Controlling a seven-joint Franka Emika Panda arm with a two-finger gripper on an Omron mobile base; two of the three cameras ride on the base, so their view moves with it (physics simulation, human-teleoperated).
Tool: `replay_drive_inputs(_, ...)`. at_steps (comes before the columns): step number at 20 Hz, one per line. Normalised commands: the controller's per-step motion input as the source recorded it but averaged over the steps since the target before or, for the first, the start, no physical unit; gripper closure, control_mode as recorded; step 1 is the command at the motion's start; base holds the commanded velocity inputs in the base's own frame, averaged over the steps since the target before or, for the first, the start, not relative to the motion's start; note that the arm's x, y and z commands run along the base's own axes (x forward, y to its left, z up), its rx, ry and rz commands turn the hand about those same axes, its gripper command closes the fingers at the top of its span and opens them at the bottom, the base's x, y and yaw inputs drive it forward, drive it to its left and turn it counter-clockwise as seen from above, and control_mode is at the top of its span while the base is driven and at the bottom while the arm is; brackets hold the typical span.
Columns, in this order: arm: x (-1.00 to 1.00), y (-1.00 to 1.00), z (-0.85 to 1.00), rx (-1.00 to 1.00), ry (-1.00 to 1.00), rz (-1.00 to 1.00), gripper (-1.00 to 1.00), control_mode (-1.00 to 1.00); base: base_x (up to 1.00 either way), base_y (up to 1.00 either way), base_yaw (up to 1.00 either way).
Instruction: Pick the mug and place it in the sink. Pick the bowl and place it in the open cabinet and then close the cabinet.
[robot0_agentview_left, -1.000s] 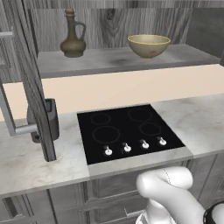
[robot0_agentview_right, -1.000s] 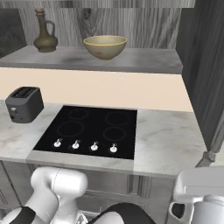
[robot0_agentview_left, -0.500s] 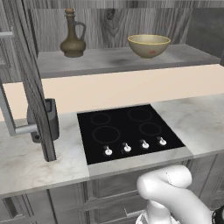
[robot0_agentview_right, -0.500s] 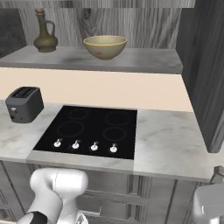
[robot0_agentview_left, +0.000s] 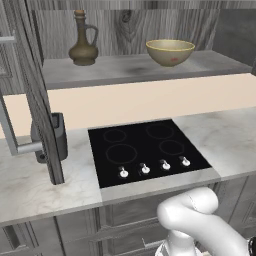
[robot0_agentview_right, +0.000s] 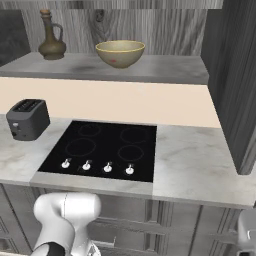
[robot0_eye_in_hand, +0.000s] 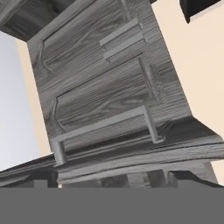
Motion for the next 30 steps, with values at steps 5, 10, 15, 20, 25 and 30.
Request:
replay_drive_inputs(5, 0.32, 0.00, 0.00, -0.02, 0.00, -0.01, -1.00, -1.00, 0.00, 0.00, 0.00)
replay_drive_inputs(10, 0.43, 0.00, -0.12, -0.07, 0.00, 0.00, -1.00, -1.00, 0.00, 0.00, 0.00)
replay_drive_inputs(15, 0.23, -0.03, -0.10, -0.04, 0.00, 0.00, -1.00, -1.00, 0.00, 0.00, 0.00)
replay_drive_inputs(20, 0.03, -0.09, -0.10, -0.02, 0.00, 0.00, -1.00, -1.00, 0.00, 0.00, 0.00)
replay_drive_inputs(25, 0.14, 0.00, -0.11, -0.04, 0.00, 0.00, -1.00, -1.00, 0.00, 0.00, 0.00)
replay_drive_inputs(30, 0.30, -0.06, -0.07, -0.04, 0.00, 0.00, -1.00, -1.00, 0.00, 0.00, 0.00)
